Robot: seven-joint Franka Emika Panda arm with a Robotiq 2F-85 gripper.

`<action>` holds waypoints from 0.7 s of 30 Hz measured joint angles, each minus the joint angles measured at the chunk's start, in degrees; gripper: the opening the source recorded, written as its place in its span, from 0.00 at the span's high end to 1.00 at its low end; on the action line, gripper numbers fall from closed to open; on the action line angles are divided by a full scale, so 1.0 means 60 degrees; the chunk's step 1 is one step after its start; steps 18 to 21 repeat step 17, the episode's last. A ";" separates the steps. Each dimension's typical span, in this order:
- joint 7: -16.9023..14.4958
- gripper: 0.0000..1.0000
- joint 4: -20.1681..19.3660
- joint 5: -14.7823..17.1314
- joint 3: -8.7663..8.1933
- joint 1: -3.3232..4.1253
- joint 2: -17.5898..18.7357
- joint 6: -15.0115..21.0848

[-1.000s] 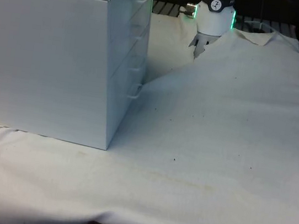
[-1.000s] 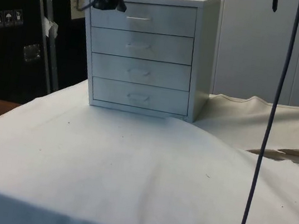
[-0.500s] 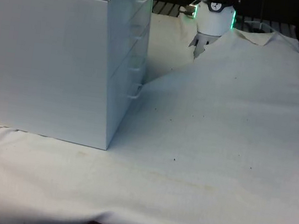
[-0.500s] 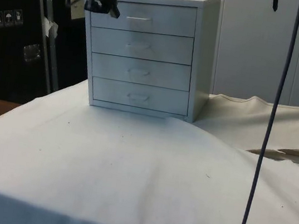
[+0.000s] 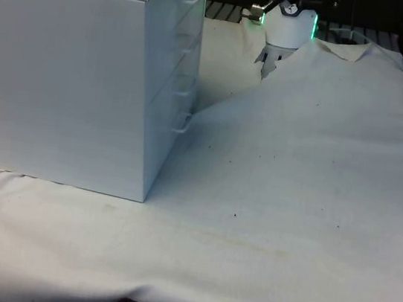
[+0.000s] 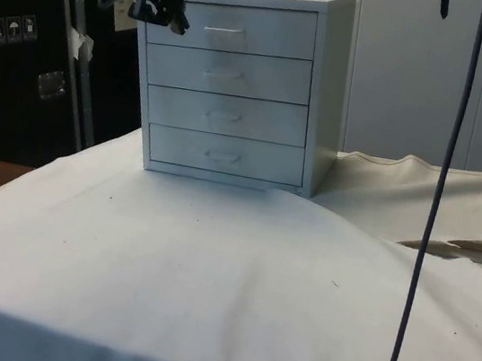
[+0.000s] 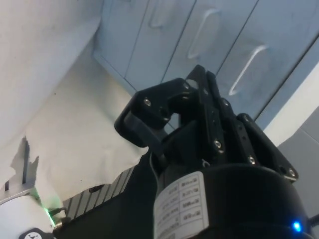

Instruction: Open the drawer, then close it.

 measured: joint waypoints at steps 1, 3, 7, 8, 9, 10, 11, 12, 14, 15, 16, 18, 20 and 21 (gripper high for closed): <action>0.0000 0.88 0.0000 -0.0010 0.0000 0.0000 0.0000 0.0000; 0.0000 0.82 0.0000 -0.0019 0.0000 0.0000 0.0000 -0.0010; 0.0000 0.56 0.0000 -0.0086 0.0000 0.0000 0.0010 -0.0029; 0.0010 0.50 0.0000 -0.0095 0.0000 0.0000 0.0010 -0.0038; 0.0010 0.45 0.0000 -0.0095 0.0000 0.0000 0.0010 -0.0038; 0.0010 0.40 0.0000 -0.0105 0.0000 0.0000 0.0010 -0.0038; 0.0010 0.35 0.0000 -0.0115 0.0000 0.0000 0.0010 -0.0038; 0.0010 0.30 0.0000 -0.0115 0.0000 0.0000 0.0010 -0.0038; 0.0010 0.20 0.0000 -0.0115 0.0000 0.0000 0.0010 -0.0048; 0.0010 0.14 0.0000 -0.0124 0.0000 0.0000 0.0010 -0.0048; 0.0010 0.10 0.0000 -0.0124 0.0000 0.0000 0.0010 -0.0048; 0.0010 0.04 0.0000 -0.0124 0.0000 0.0000 0.0010 -0.0048; 0.0010 0.04 0.0000 -0.0124 0.0000 0.0000 0.0010 -0.0048; 0.0010 0.04 0.0000 -0.0124 0.0000 0.0000 0.0010 -0.0048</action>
